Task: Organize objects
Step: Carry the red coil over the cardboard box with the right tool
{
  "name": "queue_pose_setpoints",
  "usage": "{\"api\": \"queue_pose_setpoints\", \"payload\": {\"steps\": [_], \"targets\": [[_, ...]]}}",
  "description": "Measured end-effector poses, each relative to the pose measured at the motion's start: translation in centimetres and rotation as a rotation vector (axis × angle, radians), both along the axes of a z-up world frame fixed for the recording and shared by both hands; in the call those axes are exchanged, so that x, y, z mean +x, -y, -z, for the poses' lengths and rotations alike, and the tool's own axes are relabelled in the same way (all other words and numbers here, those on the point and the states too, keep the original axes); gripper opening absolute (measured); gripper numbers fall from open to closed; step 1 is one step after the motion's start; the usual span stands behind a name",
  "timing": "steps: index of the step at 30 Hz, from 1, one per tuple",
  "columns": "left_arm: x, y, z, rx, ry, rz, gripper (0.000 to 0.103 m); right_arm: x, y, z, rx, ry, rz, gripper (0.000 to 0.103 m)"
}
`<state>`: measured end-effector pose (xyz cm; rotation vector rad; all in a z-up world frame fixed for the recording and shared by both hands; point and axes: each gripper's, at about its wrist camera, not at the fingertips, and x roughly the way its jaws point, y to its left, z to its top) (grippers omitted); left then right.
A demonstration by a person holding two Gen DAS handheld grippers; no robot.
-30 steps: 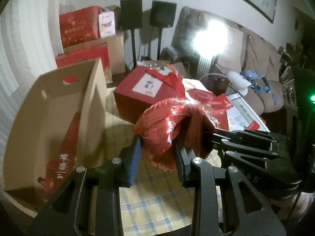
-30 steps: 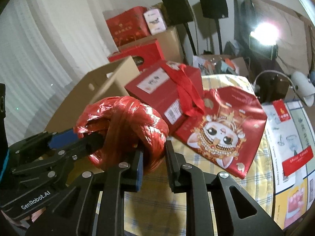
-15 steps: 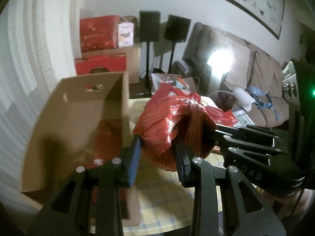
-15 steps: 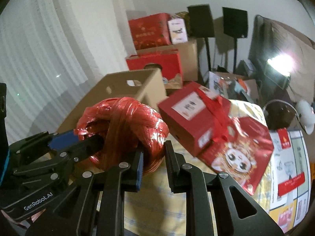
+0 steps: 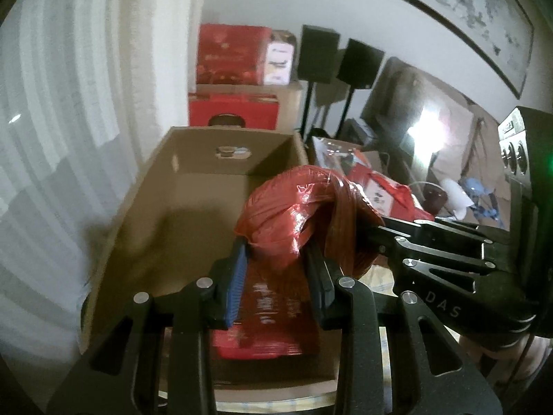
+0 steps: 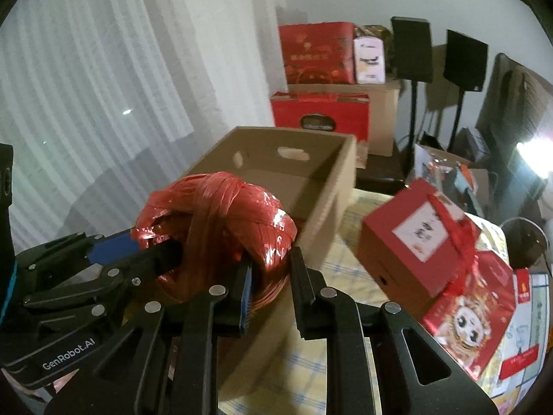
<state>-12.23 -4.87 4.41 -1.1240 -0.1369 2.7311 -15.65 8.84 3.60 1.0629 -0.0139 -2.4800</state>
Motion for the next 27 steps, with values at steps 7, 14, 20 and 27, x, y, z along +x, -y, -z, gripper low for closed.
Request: {"api": "queue_pose_setpoints", "payload": {"steps": [7,14,20,27], "targets": [[-0.4,3.1,0.6,0.012,0.014,-0.051,0.03,-1.3,3.5,0.6,0.009,0.014,-0.041,0.019],[-1.4,5.8,2.0,0.031,0.049,-0.079,0.03,-2.7,5.8,1.6,0.022,0.041,-0.067,0.019],[-1.8,6.7,2.9,0.032,0.065,-0.092,0.03,-3.6,7.2,2.4,0.032,0.058,-0.076,0.019],[-2.7,7.6,3.9,0.037,0.086,-0.102,0.03,-4.4,8.3,3.4,0.048,0.076,-0.084,0.019]]}}
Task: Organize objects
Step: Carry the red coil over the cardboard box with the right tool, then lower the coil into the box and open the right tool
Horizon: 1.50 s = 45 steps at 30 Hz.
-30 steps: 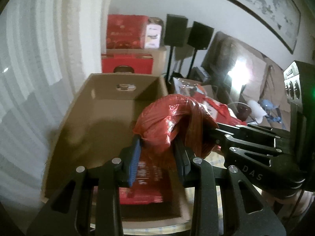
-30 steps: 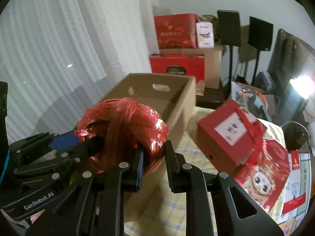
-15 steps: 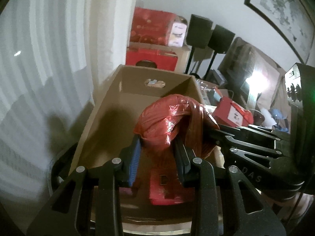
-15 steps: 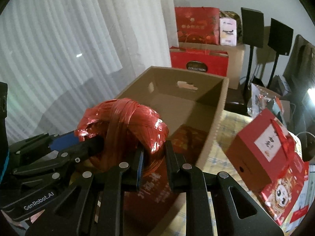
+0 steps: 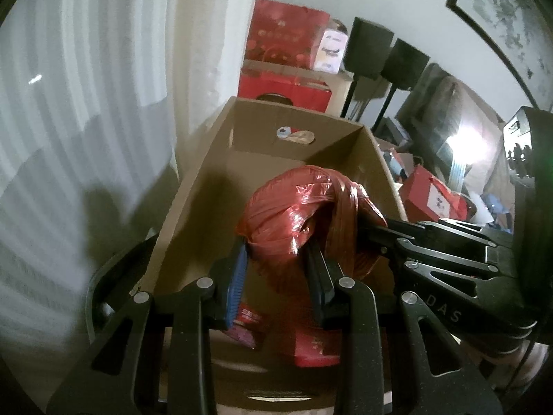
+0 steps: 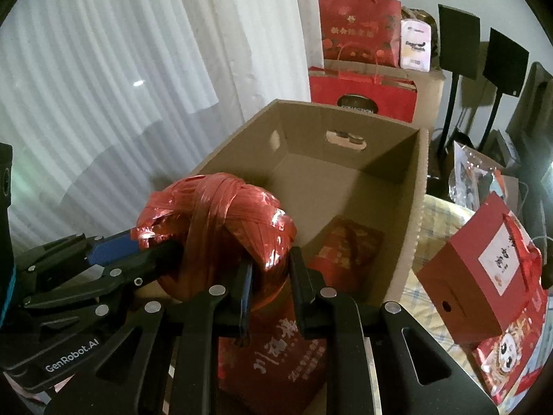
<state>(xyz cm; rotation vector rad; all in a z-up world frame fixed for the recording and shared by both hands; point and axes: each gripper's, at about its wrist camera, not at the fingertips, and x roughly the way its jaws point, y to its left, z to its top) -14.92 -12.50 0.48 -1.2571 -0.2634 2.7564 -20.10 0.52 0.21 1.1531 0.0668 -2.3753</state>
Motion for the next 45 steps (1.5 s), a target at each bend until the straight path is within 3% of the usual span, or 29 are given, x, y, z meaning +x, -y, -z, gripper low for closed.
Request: {"api": "queue_pose_setpoints", "payload": {"steps": [26,30,35,38,42,45], "targets": [[-3.6,0.8,5.1,-0.018,0.145,0.005,0.03,-3.6,1.9,4.9,0.079,0.164,-0.005,0.021],[-3.5,1.2,4.7,0.003,0.129,-0.007,0.046,-3.5,1.6,4.4,0.076,0.143,0.008,0.029],[-3.1,1.3,4.1,-0.008,0.104,-0.017,0.055,-3.0,1.1,3.5,0.054,0.118,0.005,0.029],[-2.5,1.3,3.2,-0.022,0.072,-0.034,0.072,-2.3,0.5,2.5,0.047,0.085,0.018,0.031],[-1.7,1.3,2.1,-0.03,0.029,-0.059,0.092,-1.6,-0.7,1.3,0.037,0.047,0.038,0.046],[-1.3,1.2,1.3,-0.023,0.007,-0.057,0.096,-0.9,-1.5,0.7,0.021,0.04,0.027,0.049]]}}
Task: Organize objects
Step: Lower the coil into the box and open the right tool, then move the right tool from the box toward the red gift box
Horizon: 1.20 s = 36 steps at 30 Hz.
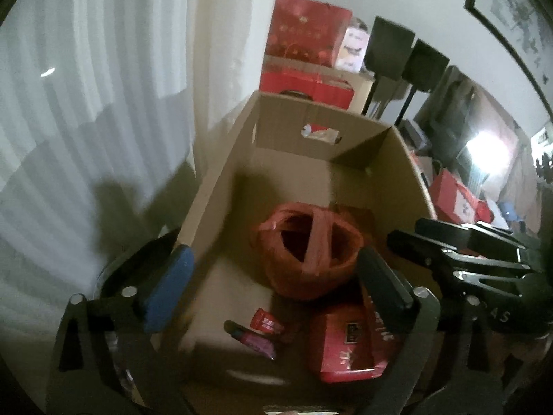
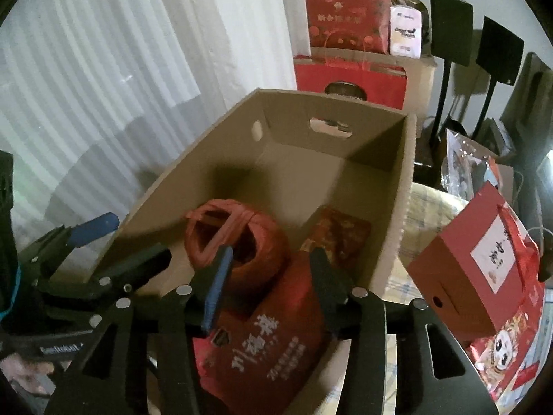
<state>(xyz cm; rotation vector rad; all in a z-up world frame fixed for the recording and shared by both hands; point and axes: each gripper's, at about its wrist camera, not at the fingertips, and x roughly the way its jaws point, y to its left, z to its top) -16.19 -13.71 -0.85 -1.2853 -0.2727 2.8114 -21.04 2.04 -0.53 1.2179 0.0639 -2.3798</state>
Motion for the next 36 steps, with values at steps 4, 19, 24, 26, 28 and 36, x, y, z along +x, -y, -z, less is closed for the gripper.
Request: {"api": "queue_pose_setpoints", "payload": {"steps": [4,19,24,26,28,36], "targets": [[0.5,-0.9,-0.8,-0.031,-0.016,0.009,0.099,1.0,-1.0,-0.7,0.034,-0.044,0.029,0.06],[2.0,-4.6,-3.3,-0.089,-0.079,0.044,0.102,3.9,-8.1,-2.9,0.018,-0.137,0.186,0.088],[2.5,-6.2,-4.2,-0.099,-0.099,0.061,0.102,4.8,-10.5,-3.4,0.006,-0.162,0.225,0.098],[2.6,-6.7,-4.5,-0.101,-0.106,0.067,0.102,5.2,-11.6,-3.6,0.004,-0.175,0.244,0.101],[2.7,-7.4,-4.8,-0.1,-0.112,0.076,0.102,5.5,-12.6,-3.7,0.001,-0.18,0.259,0.101],[3.1,-10.4,-5.6,-0.102,-0.135,0.117,0.103,6.9,-16.6,-3.9,-0.007,-0.195,0.325,0.102]]}}
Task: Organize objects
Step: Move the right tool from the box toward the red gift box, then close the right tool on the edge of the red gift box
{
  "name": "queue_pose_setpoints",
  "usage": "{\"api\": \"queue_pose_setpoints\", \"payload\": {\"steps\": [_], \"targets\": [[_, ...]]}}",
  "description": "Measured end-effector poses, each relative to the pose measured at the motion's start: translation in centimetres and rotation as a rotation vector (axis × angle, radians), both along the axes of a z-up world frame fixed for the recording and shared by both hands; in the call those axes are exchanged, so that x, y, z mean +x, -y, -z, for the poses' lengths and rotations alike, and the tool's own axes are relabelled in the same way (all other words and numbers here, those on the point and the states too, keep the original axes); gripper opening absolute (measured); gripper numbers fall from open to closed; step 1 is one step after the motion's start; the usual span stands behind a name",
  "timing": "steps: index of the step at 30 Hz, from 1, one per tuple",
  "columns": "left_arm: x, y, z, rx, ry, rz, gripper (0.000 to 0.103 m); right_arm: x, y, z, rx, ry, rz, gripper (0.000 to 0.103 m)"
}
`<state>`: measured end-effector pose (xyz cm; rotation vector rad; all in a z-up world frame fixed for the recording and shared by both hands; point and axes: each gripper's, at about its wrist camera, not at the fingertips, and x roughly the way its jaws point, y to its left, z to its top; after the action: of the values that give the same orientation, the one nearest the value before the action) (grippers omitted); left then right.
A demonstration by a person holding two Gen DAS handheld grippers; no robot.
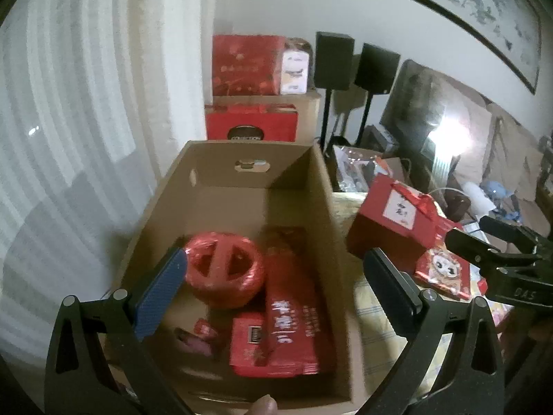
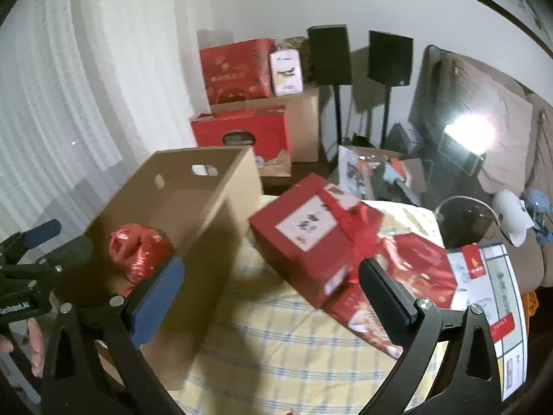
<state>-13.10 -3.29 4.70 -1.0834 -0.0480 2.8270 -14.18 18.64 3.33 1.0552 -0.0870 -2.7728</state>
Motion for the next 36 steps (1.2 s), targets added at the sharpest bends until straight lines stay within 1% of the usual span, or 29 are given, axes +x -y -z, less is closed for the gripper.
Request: {"api": "queue_pose_setpoints", "payload": {"steps": [8,12,16,19,23,25,31,36], "targets": [[0.4,-3.2,-0.4,-0.004,-0.022,0.047,0.103,1.0,-4.3,0.0,-0.014,-0.002,0.065,0.102],[0.6,-4.8,-0.6,-0.006,-0.037,0.061,0.103,1.6,-6.5,-0.1,0.008,-0.001,0.126,0.102],[0.6,-6.2,-0.8,0.015,-0.038,0.086,0.103,2.0,-8.2,-0.1,0.008,0.0,0.14,0.102],[0.6,-7.5,-0.7,0.009,-0.041,0.104,0.103,2.4,-9.2,0.0,0.022,0.0,0.157,0.102],[0.5,-9.5,-0.4,-0.01,-0.039,0.135,0.103,2.6,-10.7,0.6,0.028,0.015,0.179,0.102],[0.4,-10.2,-0.2,-0.01,-0.037,0.145,0.103,2.7,-11.6,0.8,0.013,0.024,0.187,0.102],[0.1,-12.1,0.6,0.003,-0.03,0.174,0.103,3.1,-13.5,1.4,0.014,0.034,0.22,0.102],[0.0,-14.2,1.7,0.003,-0.011,0.217,0.103,3.2,-15.1,2.2,0.006,0.051,0.244,0.102]]}}
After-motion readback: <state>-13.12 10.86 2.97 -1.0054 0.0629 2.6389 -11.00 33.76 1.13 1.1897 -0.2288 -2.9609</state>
